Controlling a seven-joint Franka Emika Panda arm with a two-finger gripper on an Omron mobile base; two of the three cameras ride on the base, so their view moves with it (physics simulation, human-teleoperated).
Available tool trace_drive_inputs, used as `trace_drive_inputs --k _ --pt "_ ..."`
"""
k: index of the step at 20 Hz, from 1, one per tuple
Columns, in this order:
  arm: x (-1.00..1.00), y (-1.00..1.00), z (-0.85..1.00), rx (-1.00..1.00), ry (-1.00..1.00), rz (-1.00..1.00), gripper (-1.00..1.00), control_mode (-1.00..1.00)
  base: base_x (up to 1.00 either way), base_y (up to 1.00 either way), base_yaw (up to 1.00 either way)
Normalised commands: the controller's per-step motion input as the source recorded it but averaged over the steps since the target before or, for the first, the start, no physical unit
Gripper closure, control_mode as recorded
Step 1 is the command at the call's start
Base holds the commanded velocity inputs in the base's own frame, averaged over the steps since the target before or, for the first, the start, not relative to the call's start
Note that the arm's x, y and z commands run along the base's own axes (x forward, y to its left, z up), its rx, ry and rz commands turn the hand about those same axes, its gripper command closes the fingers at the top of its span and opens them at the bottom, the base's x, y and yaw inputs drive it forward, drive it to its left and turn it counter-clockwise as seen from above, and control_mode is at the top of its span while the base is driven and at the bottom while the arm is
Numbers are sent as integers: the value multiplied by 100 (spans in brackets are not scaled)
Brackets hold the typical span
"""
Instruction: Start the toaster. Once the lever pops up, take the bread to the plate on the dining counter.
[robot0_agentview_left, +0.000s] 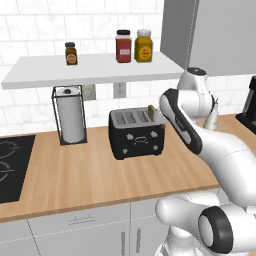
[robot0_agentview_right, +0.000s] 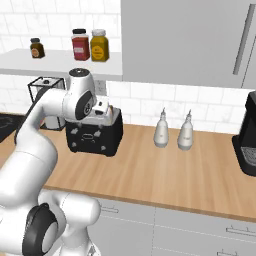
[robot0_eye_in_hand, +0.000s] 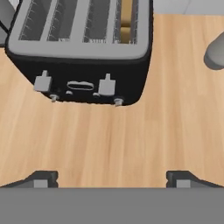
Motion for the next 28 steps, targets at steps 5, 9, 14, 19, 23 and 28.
trace_drive_inputs --k 5,9,14,19,23,28 --pt "41 -14 -47 0 0 0 -100 -100 0 0 0" --pt "52 -1 -47 0 0 0 -100 -100 0 0 0" --pt "58 0 -42 0 0 -2 -100 -100 0 0 0" --pt "50 -4 -29 0 0 -9 -100 -100 0 0 0" --pt "44 -1 -12 0 0 -7 -100 -100 0 0 0" --pt "19 0 -6 0 0 0 -100 -100 0 0 0"
